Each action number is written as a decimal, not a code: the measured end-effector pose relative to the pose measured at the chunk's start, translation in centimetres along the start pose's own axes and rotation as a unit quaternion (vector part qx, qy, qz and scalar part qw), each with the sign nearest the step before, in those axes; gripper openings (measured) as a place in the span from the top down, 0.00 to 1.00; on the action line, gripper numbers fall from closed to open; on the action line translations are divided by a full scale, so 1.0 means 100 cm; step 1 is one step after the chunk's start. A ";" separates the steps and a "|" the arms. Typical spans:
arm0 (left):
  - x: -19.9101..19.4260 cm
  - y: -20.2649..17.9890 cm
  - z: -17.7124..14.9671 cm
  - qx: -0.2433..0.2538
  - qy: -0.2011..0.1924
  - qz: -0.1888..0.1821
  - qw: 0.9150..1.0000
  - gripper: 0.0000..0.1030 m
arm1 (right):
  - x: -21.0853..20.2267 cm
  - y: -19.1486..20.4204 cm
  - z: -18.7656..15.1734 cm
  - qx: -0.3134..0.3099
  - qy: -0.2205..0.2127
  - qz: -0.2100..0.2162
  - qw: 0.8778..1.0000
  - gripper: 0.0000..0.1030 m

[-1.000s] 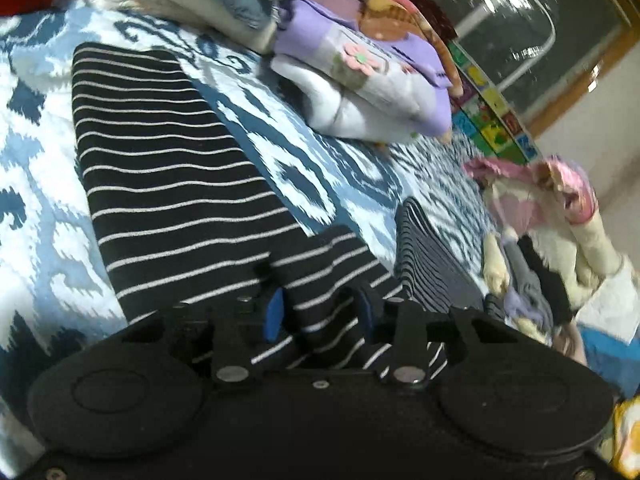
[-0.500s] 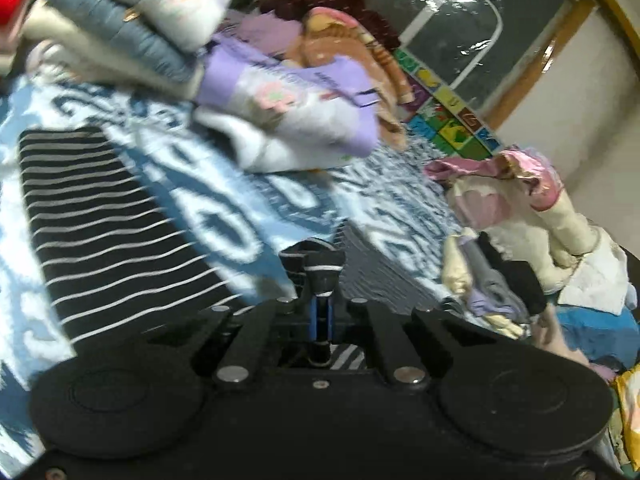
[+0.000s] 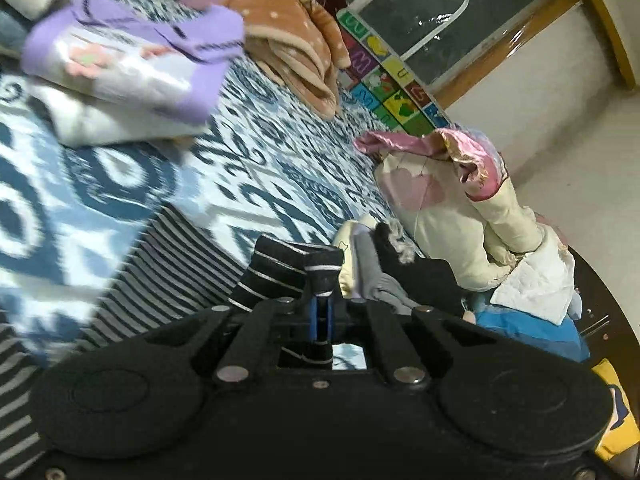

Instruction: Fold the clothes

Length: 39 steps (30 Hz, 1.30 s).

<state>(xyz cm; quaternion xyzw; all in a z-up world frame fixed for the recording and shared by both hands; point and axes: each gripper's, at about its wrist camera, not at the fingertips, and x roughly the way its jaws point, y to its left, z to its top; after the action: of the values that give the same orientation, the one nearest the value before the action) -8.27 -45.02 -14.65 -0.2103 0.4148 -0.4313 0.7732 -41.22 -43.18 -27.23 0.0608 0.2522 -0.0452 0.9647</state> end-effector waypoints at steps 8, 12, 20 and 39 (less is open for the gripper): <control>0.065 -0.025 -0.009 0.017 0.038 0.036 0.998 0.98 | 0.002 -0.002 -0.001 0.009 0.002 0.013 1.000 0.36; 0.081 -0.031 -0.009 0.010 0.041 0.031 0.999 0.98 | 0.002 -0.005 0.001 0.022 0.002 0.020 1.000 0.33; 0.083 -0.031 -0.004 0.035 0.047 0.003 0.998 0.98 | -0.003 -0.027 0.003 0.099 -0.010 0.037 0.994 0.29; -0.014 0.058 0.039 -0.025 -0.013 -0.188 0.982 0.98 | 0.013 -0.002 0.003 -0.002 0.009 0.002 1.000 0.34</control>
<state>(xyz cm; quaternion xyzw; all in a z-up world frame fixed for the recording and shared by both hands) -2.62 -40.86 -15.80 -0.3093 0.3687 -0.5560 0.6777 -39.95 -43.48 -27.62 0.0596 0.2613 -0.0418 0.9625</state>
